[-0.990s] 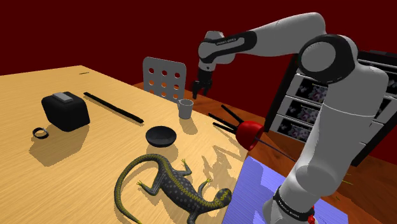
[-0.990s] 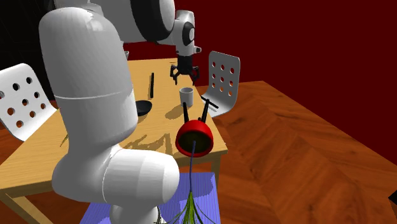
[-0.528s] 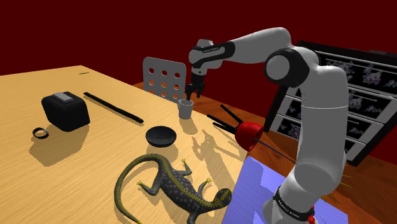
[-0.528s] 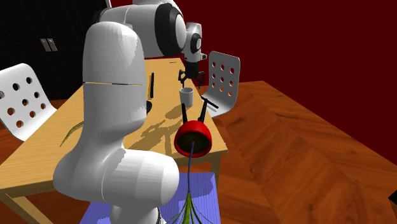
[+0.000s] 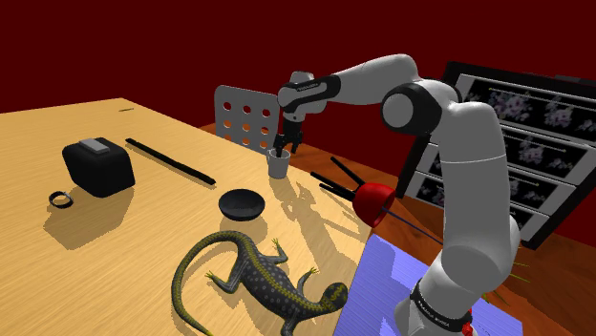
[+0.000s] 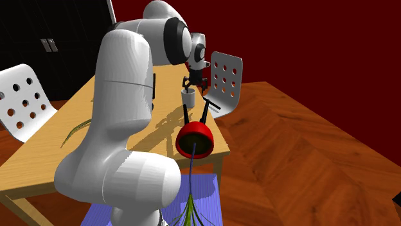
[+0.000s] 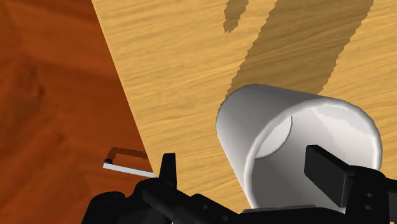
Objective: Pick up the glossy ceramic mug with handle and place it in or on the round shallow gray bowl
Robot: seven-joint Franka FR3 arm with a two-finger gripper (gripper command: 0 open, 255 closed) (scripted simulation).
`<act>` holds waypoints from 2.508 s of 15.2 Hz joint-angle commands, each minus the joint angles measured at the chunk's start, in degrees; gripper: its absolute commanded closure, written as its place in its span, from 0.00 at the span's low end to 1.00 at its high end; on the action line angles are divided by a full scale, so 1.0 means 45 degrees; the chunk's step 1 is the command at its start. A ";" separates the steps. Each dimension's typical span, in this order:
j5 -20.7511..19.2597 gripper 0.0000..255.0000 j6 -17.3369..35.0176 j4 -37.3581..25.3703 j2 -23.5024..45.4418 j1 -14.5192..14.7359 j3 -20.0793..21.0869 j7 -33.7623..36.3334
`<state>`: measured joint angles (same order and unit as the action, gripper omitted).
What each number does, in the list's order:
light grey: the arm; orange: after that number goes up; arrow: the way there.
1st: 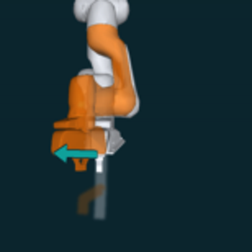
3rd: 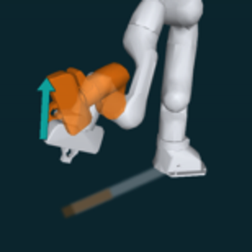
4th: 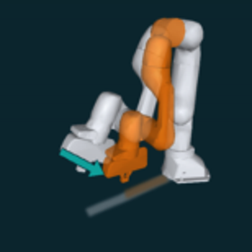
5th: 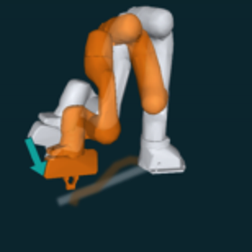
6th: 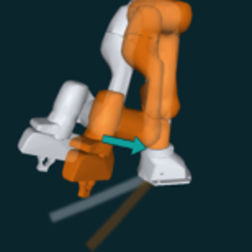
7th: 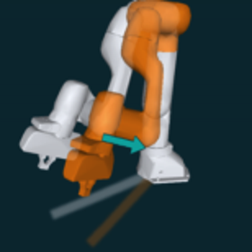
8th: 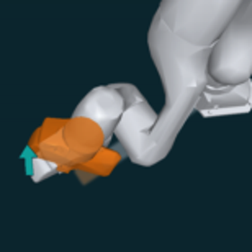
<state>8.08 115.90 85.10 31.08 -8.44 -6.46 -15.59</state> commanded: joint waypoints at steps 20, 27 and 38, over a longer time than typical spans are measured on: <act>0.0007 1.00 0.0061 0.0011 0.0045 0.0002 0.0005 -0.0002; -0.0073 1.00 -0.0943 -0.0644 -0.0310 -0.0001 -0.0032 0.0102; -0.0159 1.00 -0.2660 -0.2080 -0.0600 -0.0039 -0.0068 0.0258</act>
<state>7.38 104.62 76.13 28.65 -8.52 -6.72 -14.37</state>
